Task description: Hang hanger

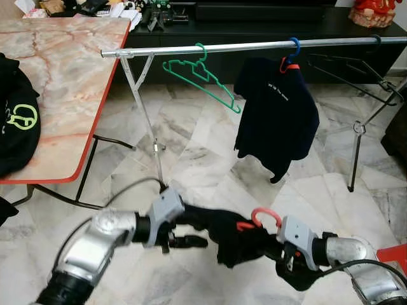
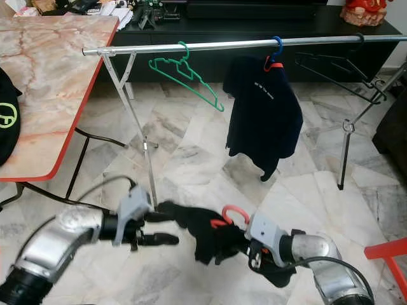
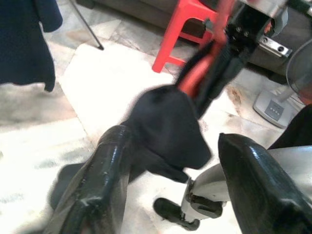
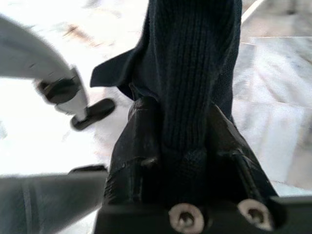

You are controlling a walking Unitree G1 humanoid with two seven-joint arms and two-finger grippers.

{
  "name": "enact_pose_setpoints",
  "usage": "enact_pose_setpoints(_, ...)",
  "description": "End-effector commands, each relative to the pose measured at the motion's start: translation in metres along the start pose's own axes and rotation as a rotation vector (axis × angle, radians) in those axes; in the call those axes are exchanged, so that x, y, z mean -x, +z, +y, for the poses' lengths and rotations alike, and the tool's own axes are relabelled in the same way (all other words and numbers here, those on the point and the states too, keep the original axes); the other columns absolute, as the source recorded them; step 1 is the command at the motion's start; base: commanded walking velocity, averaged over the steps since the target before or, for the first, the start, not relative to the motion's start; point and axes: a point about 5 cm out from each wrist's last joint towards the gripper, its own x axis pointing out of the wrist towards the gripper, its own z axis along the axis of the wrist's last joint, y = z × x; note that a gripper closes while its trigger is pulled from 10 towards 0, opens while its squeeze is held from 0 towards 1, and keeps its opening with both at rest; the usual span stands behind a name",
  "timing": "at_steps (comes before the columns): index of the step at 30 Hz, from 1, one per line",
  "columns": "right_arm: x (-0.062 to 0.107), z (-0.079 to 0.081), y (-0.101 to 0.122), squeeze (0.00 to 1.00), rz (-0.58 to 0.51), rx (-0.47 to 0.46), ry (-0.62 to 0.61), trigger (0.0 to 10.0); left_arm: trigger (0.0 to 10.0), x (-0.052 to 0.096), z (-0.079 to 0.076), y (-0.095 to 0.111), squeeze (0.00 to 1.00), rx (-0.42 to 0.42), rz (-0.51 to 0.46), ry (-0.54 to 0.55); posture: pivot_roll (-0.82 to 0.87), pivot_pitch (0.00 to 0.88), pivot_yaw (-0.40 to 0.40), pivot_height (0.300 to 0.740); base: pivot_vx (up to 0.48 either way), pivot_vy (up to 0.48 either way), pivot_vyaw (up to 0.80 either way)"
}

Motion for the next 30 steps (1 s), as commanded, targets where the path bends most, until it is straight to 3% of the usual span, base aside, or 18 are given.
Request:
enact_pose_setpoints(1, 0.003, 0.008, -0.002, 0.0, -0.001, 0.023, 0.085, 0.0, 10.0, 0.0, -0.003, 0.001, 1.0, -0.004, 0.002, -0.052, -0.07, 0.222, -0.027, 0.74, 0.0, 0.0, 0.0)
enact_pose_setpoints(8, 0.004, 0.012, 0.002, 0.0, -0.002, 0.056, 0.147, 0.0, 10.0, -0.017, -0.012, -0.013, 1.0, -0.05, 0.109, -0.127, -0.08, 0.226, -0.028, 0.74, 0.0, 0.0, 0.0)
enact_pose_setpoints(14, 0.004, 0.016, 0.011, 0.0, -0.032, 0.102, 0.177, 0.0, 10.0, -0.026, -0.019, -0.011, 1.0, -0.031, 0.103, -0.202, -0.08, 0.228, -0.022, 0.74, 0.0, 0.0, 0.0)
enact_pose_setpoints(19, 0.003, 0.018, 0.017, 0.0, -0.055, 0.116, 0.202, 0.0, 10.0, -0.035, -0.019, -0.019, 1.0, -0.039, 0.138, -0.18, -0.08, 0.227, -0.018, 0.74, 0.0, 0.0, 0.0)
enact_pose_setpoints(20, 0.002, 0.02, 0.022, 0.0, -0.069, 0.124, 0.216, 0.0, 10.0, -0.04, -0.022, -0.019, 0.21, -0.036, 0.127, -0.195, -0.09, 0.223, -0.014, 0.74, 0.0, 0.0, 0.0)
enact_pose_setpoints(22, 0.002, 0.02, 0.023, 0.0, -0.073, 0.129, 0.218, 0.0, 10.0, -0.042, -0.024, -0.019, 0.15, -0.032, 0.122, -0.207, -0.09, 0.223, -0.014, 0.74, 0.0, 0.0, 0.0)
enact_pose_setpoints(23, 0.002, 0.02, 0.024, 0.0, -0.077, 0.133, 0.215, 0.0, 10.0, -0.043, -0.026, -0.019, 0.05, -0.03, 0.122, -0.226, -0.08, 0.219, -0.012, 0.74, 0.0, 0.0, 0.0)
enact_pose_setpoints(30, 0.0, 0.019, 0.037, 0.0, -0.133, 0.146, 0.211, 0.0, 10.0, -0.052, -0.036, -0.019, 0.0, -0.047, 0.125, -0.274, -0.09, 0.21, -0.006, 0.74, 0.0, 0.0, 0.0)
